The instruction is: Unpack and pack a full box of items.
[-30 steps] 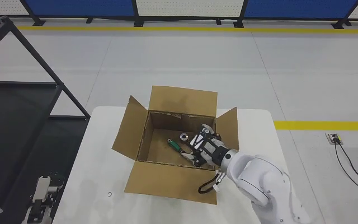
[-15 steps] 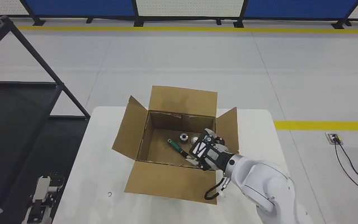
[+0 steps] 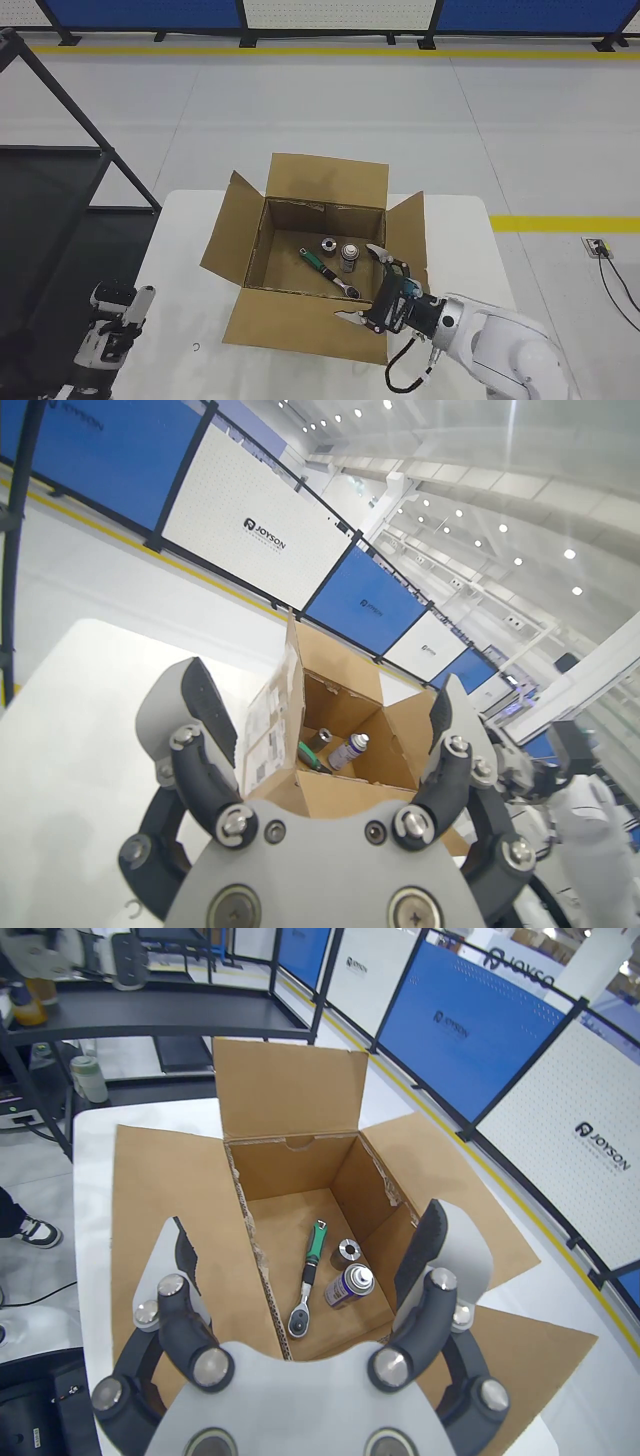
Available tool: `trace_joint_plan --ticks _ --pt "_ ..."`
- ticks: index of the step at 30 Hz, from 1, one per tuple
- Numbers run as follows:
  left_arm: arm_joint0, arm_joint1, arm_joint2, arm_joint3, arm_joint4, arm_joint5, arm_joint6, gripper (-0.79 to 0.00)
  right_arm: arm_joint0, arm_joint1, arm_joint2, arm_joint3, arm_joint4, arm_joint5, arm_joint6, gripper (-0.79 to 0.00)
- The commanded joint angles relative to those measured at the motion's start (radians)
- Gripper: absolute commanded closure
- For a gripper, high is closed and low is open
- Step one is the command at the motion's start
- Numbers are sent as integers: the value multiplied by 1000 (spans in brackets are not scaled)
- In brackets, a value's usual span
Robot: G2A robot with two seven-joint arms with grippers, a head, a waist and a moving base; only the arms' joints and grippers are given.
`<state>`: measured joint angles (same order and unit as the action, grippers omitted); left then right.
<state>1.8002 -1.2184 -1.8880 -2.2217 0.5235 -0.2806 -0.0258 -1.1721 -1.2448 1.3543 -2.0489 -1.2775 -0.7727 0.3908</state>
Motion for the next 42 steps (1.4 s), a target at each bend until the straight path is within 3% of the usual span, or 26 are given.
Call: trace_joint_plan --ticks 1,8,16,19,26,33,36,38,42 --pt "-45 -1 62 27 145 28 32 -785 -30 7 33 -10 10 -39 -56 -785" --pt "-165 -3 196 108 416 112 59 -785 -75 19 86 -21 11 -94 -120 -785" --pt "-165 -3 196 108 416 112 59 -785 -75 19 86 -21 11 -94 -120 -785" --pt "-174 -5 183 133 425 152 68 -785 -75 19 86 -21 11 -94 -120 -785" --pt "-200 -11 242 147 481 248 18 -785 -75 19 86 -21 11 -94 -120 -785" --pt "-217 -15 278 157 487 266 -11 -785 -75 19 86 -21 11 -94 -120 -785" --pt "-224 -16 284 157 488 268 -26 -643 -75 19 86 -21 11 -94 -120 -785" --pt "-229 -16 287 155 491 271 -35 -628 -75 19 86 -21 11 -94 -120 -785" --pt "-228 -16 293 145 500 261 -40 -714 -76 19 86 -21 12 -89 -122 -785"
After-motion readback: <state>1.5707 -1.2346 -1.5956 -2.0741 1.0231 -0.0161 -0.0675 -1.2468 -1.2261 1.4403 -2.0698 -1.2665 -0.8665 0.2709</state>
